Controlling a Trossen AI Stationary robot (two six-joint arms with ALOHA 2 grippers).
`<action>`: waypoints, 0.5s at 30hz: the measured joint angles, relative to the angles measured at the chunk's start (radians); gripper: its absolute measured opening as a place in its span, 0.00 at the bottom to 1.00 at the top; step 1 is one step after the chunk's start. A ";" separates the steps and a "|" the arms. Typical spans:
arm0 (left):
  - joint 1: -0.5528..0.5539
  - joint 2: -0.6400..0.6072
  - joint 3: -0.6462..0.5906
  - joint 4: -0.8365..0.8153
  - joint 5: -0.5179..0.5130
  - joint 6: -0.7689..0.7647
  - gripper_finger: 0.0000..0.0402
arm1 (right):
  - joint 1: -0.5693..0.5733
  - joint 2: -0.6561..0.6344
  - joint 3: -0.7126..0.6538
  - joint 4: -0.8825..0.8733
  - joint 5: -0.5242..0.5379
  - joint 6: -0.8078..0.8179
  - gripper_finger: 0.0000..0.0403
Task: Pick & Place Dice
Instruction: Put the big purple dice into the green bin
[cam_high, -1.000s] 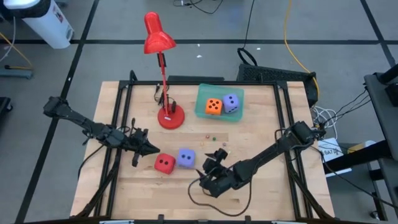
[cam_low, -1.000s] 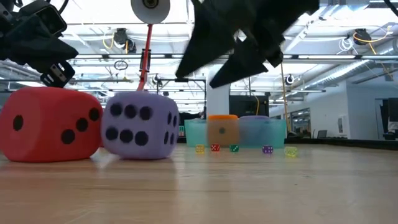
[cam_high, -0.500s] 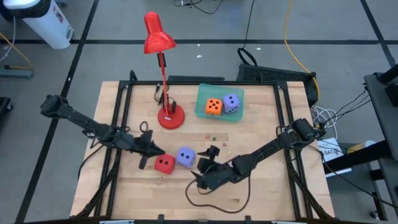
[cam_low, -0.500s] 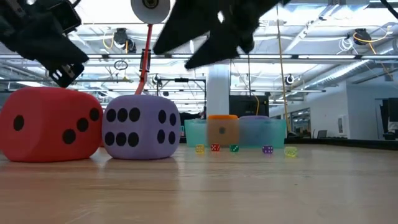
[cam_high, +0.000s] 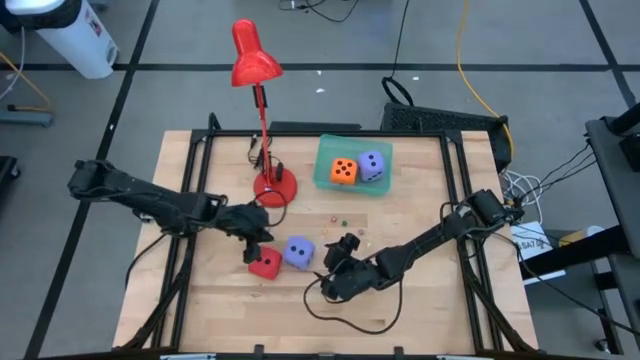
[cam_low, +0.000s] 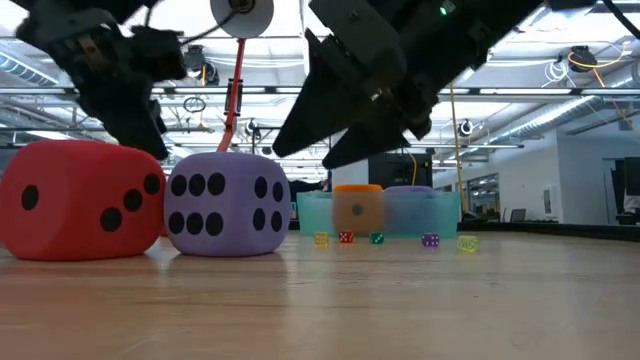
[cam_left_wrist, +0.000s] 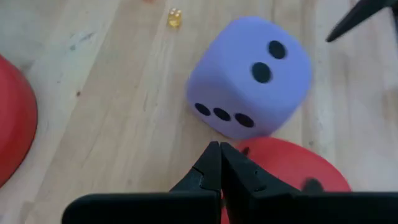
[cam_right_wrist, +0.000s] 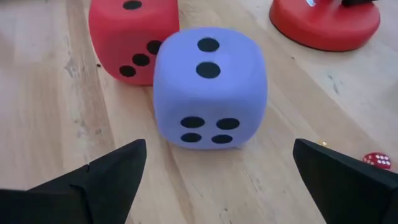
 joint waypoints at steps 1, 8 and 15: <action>0.010 0.023 0.010 0.001 0.010 0.002 0.00 | 0.000 0.000 -0.015 0.030 -0.002 -0.015 0.98; 0.045 0.180 0.106 0.001 0.086 0.046 0.00 | -0.021 0.000 -0.163 0.337 -0.111 -0.081 0.99; 0.056 0.322 0.198 0.000 0.119 0.084 0.00 | -0.038 0.000 -0.252 0.485 -0.114 -0.091 0.99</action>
